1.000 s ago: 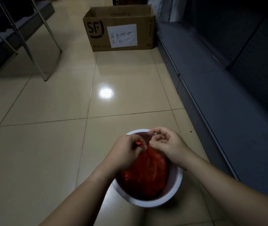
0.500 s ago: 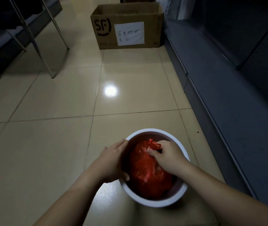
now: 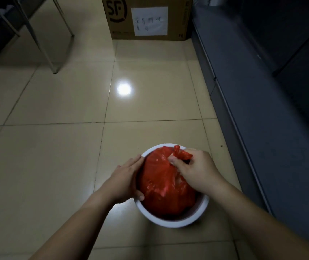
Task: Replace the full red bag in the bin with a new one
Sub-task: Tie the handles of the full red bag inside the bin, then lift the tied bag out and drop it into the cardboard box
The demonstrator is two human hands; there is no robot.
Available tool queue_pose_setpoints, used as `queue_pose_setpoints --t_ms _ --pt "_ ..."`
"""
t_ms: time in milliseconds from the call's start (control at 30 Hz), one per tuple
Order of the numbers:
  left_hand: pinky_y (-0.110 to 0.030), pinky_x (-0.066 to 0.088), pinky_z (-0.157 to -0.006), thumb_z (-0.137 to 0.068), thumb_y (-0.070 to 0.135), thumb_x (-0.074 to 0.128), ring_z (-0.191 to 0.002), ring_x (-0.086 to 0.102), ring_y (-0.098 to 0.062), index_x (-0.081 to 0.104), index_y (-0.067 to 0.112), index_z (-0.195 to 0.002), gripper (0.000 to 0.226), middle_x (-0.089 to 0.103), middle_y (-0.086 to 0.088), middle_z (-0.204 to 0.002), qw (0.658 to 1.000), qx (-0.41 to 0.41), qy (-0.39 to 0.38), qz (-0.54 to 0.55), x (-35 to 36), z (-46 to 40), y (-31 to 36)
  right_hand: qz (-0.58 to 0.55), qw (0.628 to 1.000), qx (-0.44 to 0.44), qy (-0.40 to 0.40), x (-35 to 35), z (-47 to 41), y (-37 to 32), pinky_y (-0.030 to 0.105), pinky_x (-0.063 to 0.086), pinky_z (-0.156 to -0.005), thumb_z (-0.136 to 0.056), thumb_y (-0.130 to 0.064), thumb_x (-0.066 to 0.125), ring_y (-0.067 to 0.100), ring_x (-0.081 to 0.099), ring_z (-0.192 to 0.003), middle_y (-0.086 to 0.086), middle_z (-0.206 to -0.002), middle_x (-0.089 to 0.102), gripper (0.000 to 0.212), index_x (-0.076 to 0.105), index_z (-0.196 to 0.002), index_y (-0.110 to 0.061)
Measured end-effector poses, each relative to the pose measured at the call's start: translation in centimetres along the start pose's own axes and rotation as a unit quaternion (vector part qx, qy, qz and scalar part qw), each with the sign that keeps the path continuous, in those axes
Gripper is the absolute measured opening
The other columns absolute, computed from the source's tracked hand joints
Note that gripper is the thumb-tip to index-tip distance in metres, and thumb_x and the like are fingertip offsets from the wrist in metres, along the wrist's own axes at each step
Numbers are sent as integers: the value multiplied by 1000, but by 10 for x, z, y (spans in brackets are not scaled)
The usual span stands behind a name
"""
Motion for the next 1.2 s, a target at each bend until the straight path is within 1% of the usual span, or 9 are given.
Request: queue_pose_setpoints --t_ms 100,200,333,567,600,733,900,1033,1200 --pt "-54 16 -121 -41 54 91 -153 11 -18 9 27 -158 145 11 1 -166 997 -18 -14 72 -17 12 13 -16 1000 14 -1 -29 1 -40 22 47 -59 -89 -29 74 10 65 -63 0 -61 67 38 60 -54 -25" --pt "-40 12 -124 -34 61 91 -153 5 -15 4 29 -157 155 6 2 -167 990 -22 -16 139 -64 36 47 -36 999 23 -19 -68 3 -100 39 53 -67 -90 -31 72 25 67 -68 14 -69 70 34 67 -65 -9" --pt "-23 10 -119 -41 44 97 -151 4 -9 2 28 -158 151 4 5 -166 981 -27 -11 191 -162 87 108 -67 997 22 -16 -138 5 -203 45 58 -71 -90 -31 73 27 71 -71 13 -73 73 28 72 -74 -8" --pt "-8 14 -111 -46 46 97 -143 10 5 -4 32 -156 150 8 22 -155 967 2 30 253 -380 206 229 -93 995 21 -4 -274 12 -423 50 60 -71 -86 -38 73 22 73 -69 6 -71 74 22 72 -80 -17" --pt "-10 15 -115 -47 48 96 -145 9 5 -4 32 -156 148 7 20 -158 965 18 37 258 -407 219 243 -98 995 21 8 -288 13 -450 50 60 -71 -86 -37 74 22 74 -68 7 -69 74 23 72 -78 -15" --pt "-42 12 -125 -42 60 92 -152 -3 -7 -7 26 -157 155 -3 7 -166 962 46 78 259 -486 246 273 -127 991 18 47 -322 7 -535 48 61 -70 -89 -30 74 19 74 -61 8 -63 75 29 73 -69 -9" --pt "-34 2 -123 -35 66 90 -150 -16 -4 -13 30 -155 162 -15 7 -165 960 62 106 252 -545 238 266 -142 987 2 70 -326 -32 -592 46 62 -69 -90 -28 73 18 74 -60 8 -63 76 29 74 -69 -8" --pt "-41 5 -125 -35 66 90 -151 -12 -7 -15 30 -155 163 -14 8 -165 964 69 105 234 -589 205 249 -146 986 1 80 -324 -81 -618 43 63 -68 -90 -29 73 15 74 -58 7 -62 75 30 75 -69 -7" --pt "-37 6 -124 -44 58 92 -151 -9 -8 -16 33 -155 157 -12 10 -164 973 67 89 200 -650 148 224 -165 984 0 71 -321 -153 -640 36 63 -69 -90 -34 71 11 72 -58 2 -62 74 29 77 -72 -12"
Point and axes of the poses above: each hand's wrist, its own z-axis away from the middle knuckle, its own x-axis out of the palm, y = z × x, the point moved 3 cm from there along -z, towards the middle knuckle
